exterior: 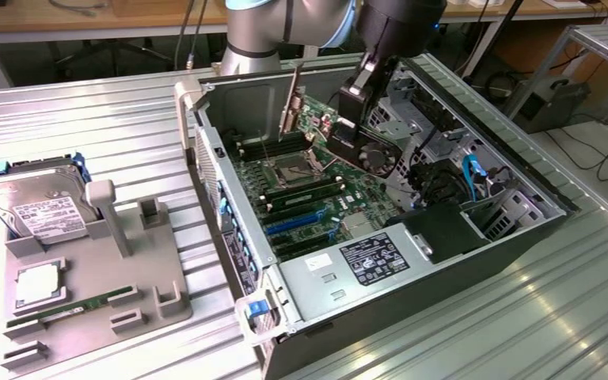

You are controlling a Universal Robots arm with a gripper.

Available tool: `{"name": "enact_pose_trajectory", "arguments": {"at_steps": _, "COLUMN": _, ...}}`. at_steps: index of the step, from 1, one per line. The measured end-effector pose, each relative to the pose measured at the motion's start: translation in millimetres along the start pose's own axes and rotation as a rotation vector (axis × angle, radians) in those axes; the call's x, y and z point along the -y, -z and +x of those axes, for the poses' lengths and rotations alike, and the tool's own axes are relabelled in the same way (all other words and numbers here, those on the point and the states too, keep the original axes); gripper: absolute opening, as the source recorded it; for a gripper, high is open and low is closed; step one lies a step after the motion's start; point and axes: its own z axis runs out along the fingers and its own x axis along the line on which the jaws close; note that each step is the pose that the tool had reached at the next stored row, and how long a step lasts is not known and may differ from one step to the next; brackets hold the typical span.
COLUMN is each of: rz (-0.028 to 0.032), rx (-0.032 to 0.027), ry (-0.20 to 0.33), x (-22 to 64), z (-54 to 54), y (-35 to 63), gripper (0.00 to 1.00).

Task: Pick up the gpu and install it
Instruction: 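Insert the gpu into the slot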

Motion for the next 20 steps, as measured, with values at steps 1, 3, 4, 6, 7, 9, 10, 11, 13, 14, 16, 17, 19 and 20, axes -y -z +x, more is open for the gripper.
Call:
{"name": "enact_pose_trajectory", "arguments": {"at_steps": 1, "rz": -0.0002, "rx": -0.0001, "ry": 0.017, "x": 0.0, "z": 0.0, "y": -0.4, "gripper": 0.26}}
{"name": "enact_pose_trajectory", "arguments": {"at_steps": 3, "rz": -0.0005, "rx": -0.0006, "ry": 0.078, "x": 0.1, "z": 0.0, "y": -1.5, "gripper": 0.26}}
{"name": "enact_pose_trajectory", "arguments": {"at_steps": 4, "rz": -0.0007, "rx": -0.0007, "ry": 0.103, "x": 0.1, "z": -0.1, "y": -2.0, "gripper": 0.26}}
{"name": "enact_pose_trajectory", "arguments": {"at_steps": 6, "rz": -0.0011, "rx": -0.001, "ry": 0.148, "x": 0.2, "z": -0.1, "y": -2.7, "gripper": 0.26}}
{"name": "enact_pose_trajectory", "arguments": {"at_steps": 7, "rz": -0.0026, "rx": 0.0, "ry": 0.179, "x": 0.2, "z": -0.1, "y": -3.2, "gripper": 0.26}}
{"name": "enact_pose_trajectory", "arguments": {"at_steps": 9, "rz": -0.0069, "rx": 0.0033, "ry": 0.216, "x": 0.2, "z": -0.1, "y": -3.6, "gripper": 0.26}}
{"name": "enact_pose_trajectory", "arguments": {"at_steps": 10, "rz": -0.0103, "rx": 0.0061, "ry": 0.236, "x": 0.2, "z": -0.2, "y": -3.8, "gripper": 0.26}}
{"name": "enact_pose_trajectory", "arguments": {"at_steps": 11, "rz": -0.0138, "rx": 0.009, "ry": 0.253, "x": 0.2, "z": -0.2, "y": -3.9, "gripper": 0.26}}
{"name": "enact_pose_trajectory", "arguments": {"at_steps": 13, "rz": -0.0233, "rx": 0.0172, "ry": 0.297, "x": 0.3, "z": -0.2, "y": -4.2, "gripper": 0.26}}
{"name": "enact_pose_trajectory", "arguments": {"at_steps": 14, "rz": -0.0256, "rx": 0.0189, "ry": 0.313, "x": 0.2, "z": -0.2, "y": -4.4, "gripper": 0.26}}
{"name": "enact_pose_trajectory", "arguments": {"at_steps": 16, "rz": -0.0283, "rx": 0.0203, "ry": 0.35, "x": 0.2, "z": -0.3, "y": -4.9, "gripper": 0.26}}
{"name": "enact_pose_trajectory", "arguments": {"at_steps": 17, "rz": -0.0284, "rx": 0.0199, "ry": 0.365, "x": 0.3, "z": -0.3, "y": -5.1, "gripper": 0.26}}
{"name": "enact_pose_trajectory", "arguments": {"at_steps": 19, "rz": -0.0273, "rx": 0.0169, "ry": 0.41, "x": 0.4, "z": -0.3, "y": -6.2, "gripper": 0.26}}
{"name": "enact_pose_trajectory", "arguments": {"at_steps": 20, "rz": -0.0265, "rx": 0.0152, "ry": 0.433, "x": 0.4, "z": -0.4, "y": -6.8, "gripper": 0.26}}
